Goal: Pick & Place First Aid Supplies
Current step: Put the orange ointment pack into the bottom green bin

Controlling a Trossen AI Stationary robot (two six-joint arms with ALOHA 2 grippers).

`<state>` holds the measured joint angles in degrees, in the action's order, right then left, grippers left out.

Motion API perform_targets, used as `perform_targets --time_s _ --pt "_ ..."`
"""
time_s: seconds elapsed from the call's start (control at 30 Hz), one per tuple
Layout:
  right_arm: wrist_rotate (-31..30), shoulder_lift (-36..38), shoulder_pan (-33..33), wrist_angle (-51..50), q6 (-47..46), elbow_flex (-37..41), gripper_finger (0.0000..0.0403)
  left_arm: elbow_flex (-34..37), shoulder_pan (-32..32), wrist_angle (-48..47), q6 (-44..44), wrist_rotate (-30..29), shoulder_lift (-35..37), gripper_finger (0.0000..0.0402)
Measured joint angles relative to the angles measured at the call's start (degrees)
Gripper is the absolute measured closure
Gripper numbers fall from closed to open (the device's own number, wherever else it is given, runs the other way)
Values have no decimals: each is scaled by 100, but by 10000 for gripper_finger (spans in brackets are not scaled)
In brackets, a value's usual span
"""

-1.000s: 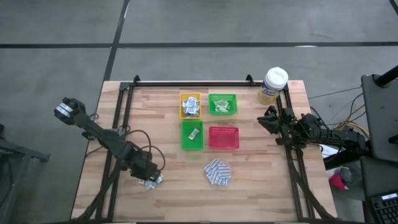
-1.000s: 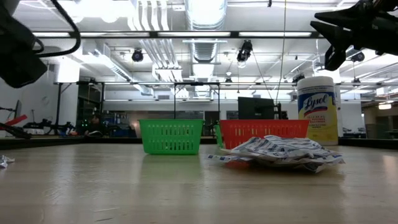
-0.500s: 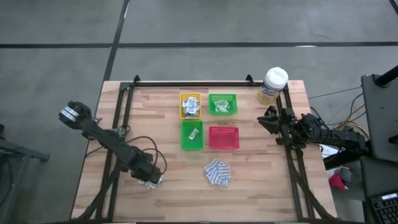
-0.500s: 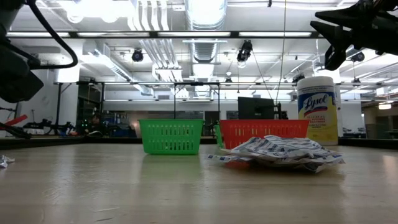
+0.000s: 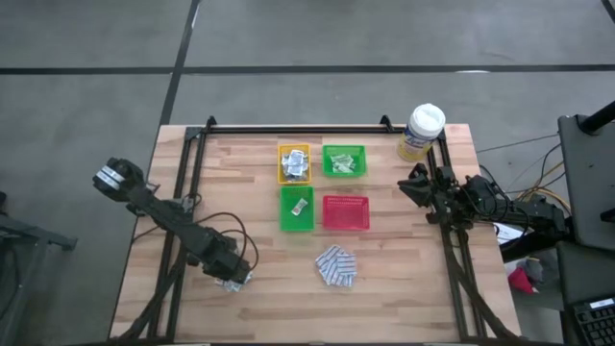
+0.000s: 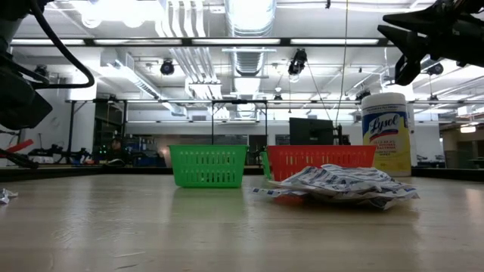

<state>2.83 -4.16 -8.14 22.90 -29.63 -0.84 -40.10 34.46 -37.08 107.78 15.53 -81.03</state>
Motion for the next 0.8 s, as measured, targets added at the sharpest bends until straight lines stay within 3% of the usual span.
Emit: perform_targets --time_s 0.23,0.63,0.8 --pt "2 0 0 0 0 0 320 0 0 -1 28 2 0 329" --pt "2 0 0 0 5 0 332 2 0 -4 31 2 2 396" --pt "2 0 0 0 8 0 334 2 0 -2 68 2 2 396"
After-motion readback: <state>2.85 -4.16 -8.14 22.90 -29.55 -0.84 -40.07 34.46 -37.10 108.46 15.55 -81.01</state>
